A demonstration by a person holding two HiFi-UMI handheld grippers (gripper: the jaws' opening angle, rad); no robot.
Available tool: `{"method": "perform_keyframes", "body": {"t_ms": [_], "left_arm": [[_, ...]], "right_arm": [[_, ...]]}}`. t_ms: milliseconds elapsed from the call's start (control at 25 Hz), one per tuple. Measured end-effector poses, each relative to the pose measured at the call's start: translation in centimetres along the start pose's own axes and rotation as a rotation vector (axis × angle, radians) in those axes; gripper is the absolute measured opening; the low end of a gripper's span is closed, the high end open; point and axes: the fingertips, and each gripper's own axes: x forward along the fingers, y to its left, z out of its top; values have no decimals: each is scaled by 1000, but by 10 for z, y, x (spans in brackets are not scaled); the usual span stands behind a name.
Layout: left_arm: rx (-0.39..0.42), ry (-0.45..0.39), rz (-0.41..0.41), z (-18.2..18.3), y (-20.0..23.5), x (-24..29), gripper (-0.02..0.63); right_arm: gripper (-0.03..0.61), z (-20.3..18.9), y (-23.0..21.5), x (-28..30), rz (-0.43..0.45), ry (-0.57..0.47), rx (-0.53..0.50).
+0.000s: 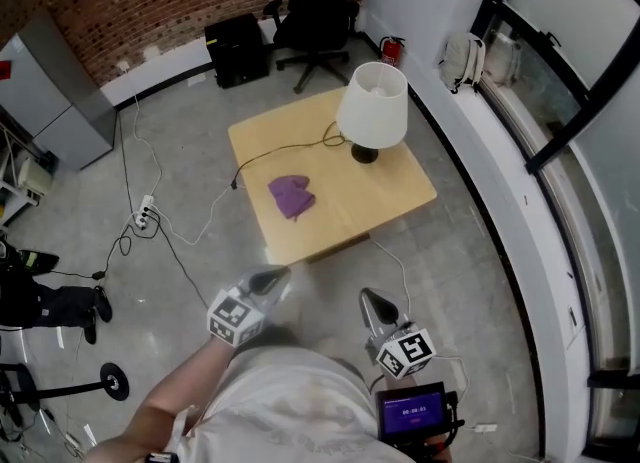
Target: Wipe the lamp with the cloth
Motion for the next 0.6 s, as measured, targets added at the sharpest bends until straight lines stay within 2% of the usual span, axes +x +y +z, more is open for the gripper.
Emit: {"method": "perform_keyframes", "body": {"t_ms": [320, 600], "left_arm": [[17, 31, -47, -1, 45, 45, 2], [41, 67, -80, -6, 95, 81, 2]], "right_arm": [[14, 25, -21, 46, -24, 2, -31], [14, 43, -41, 84, -80, -10, -44]]}}
